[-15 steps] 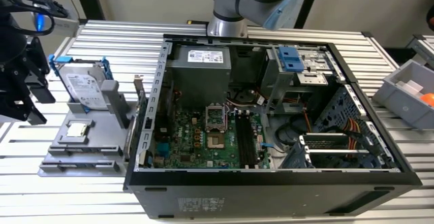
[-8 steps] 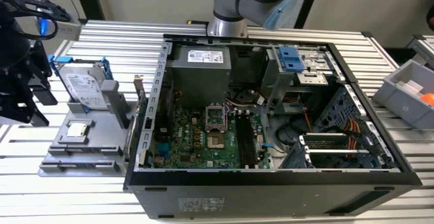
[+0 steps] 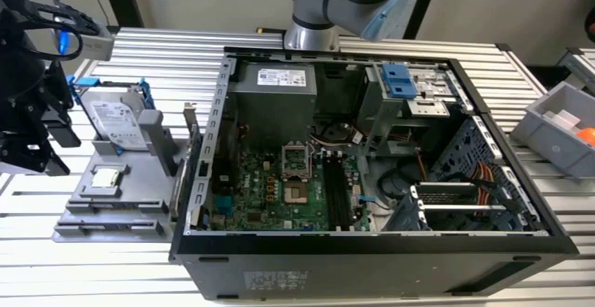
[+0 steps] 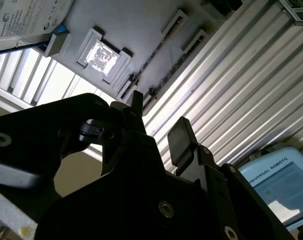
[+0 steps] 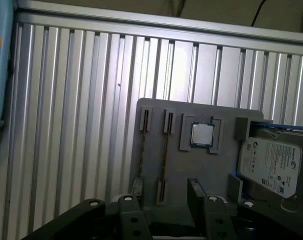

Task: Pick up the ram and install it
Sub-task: 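Pick up the ram and move it above insertion slot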

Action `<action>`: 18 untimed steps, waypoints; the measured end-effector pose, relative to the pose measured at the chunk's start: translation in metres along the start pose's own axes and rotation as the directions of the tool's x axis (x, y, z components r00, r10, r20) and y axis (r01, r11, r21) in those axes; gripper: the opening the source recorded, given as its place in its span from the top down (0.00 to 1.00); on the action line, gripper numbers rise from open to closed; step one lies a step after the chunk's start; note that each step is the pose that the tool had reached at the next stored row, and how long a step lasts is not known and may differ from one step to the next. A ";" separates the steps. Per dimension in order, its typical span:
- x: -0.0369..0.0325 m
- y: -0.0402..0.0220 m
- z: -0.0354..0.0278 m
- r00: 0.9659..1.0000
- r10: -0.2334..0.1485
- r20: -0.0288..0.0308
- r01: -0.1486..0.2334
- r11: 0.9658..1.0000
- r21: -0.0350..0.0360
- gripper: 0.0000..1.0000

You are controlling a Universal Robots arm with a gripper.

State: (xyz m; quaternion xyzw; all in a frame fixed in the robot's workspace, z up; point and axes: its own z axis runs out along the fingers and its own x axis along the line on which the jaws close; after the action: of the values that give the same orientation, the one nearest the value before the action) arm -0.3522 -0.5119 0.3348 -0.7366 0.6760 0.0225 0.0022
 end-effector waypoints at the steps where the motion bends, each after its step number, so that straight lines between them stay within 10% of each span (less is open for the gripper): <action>1: 0.0001 -0.0002 0.0004 1.000 0.000 0.000 0.000 1.000 0.000 0.00; 18: 0.0023 -0.0028 0.0133 1.000 0.000 0.000 0.000 1.000 0.000 0.00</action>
State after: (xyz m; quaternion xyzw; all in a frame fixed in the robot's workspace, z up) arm -0.3496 -0.5136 0.3214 -0.7365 0.6760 0.0226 0.0022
